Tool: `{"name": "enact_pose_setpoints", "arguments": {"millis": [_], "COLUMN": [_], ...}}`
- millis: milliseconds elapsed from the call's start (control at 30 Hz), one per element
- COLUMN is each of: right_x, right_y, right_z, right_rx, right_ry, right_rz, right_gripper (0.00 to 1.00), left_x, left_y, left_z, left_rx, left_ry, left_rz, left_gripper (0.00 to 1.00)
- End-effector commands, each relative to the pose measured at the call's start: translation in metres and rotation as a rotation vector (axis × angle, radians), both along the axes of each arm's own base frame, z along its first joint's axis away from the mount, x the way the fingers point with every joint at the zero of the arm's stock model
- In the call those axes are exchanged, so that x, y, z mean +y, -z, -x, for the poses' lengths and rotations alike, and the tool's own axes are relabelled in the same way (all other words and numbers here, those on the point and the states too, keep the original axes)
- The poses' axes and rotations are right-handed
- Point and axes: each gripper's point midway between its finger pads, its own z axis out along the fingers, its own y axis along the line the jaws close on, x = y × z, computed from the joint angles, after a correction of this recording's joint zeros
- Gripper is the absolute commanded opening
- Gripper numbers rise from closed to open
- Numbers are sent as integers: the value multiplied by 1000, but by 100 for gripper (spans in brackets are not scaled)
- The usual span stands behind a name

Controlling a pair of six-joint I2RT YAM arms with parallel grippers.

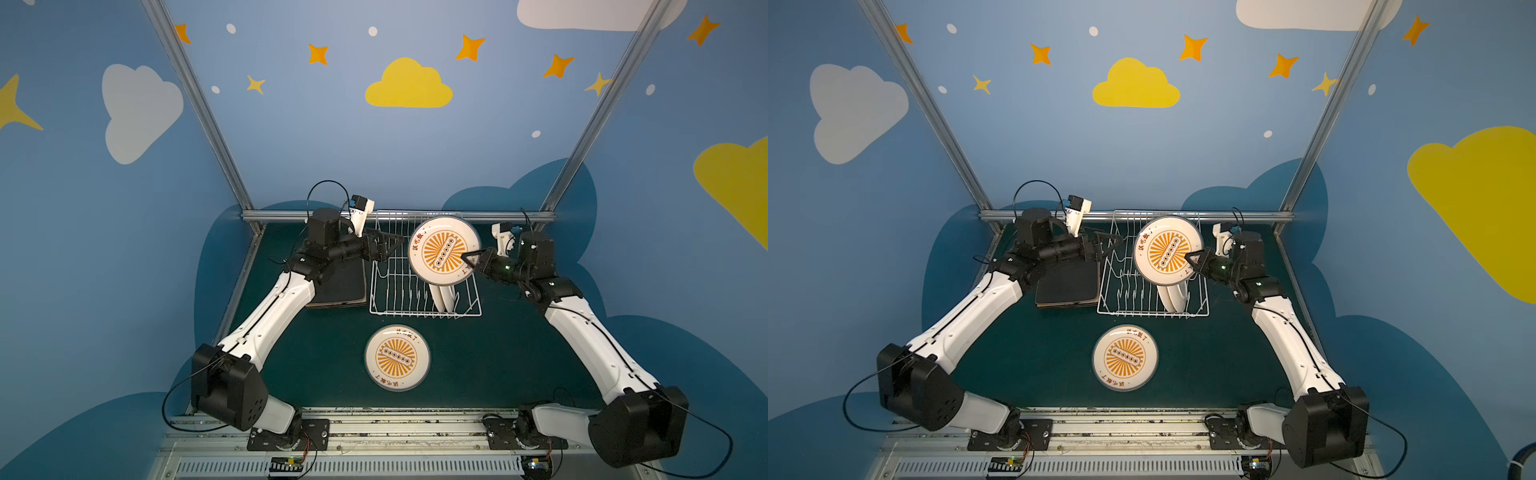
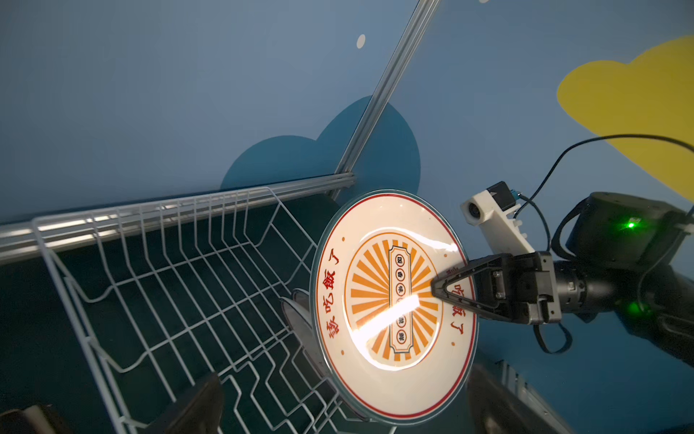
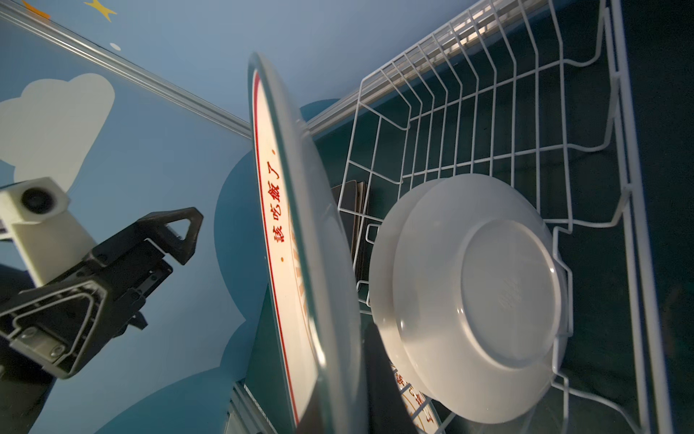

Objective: Unload the plates from the dish rack
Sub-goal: Pick up a plate from the dish rack.

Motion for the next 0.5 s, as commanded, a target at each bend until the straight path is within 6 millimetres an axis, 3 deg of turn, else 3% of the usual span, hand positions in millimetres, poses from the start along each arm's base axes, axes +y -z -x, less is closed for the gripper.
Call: {"name": "enact_pose_setpoints", "arguments": {"millis": [0, 200, 467], "right_x": [6, 14, 21], "right_y": [-36, -40, -33], "right_z": [7, 11, 9], "right_rx": [-163, -187, -124], "right_ry": [-73, -131, -174], "right_rz": [-23, -47, -74], "right_gripper": [0, 0, 0], "left_x": [-21, -43, -58], "left_y": [3, 20, 25], "left_z": [13, 7, 8], "left_rx": [164, 303, 309], "left_ry": [168, 300, 341], "left_rz": [93, 131, 109], "left_gripper": [99, 99, 94]}}
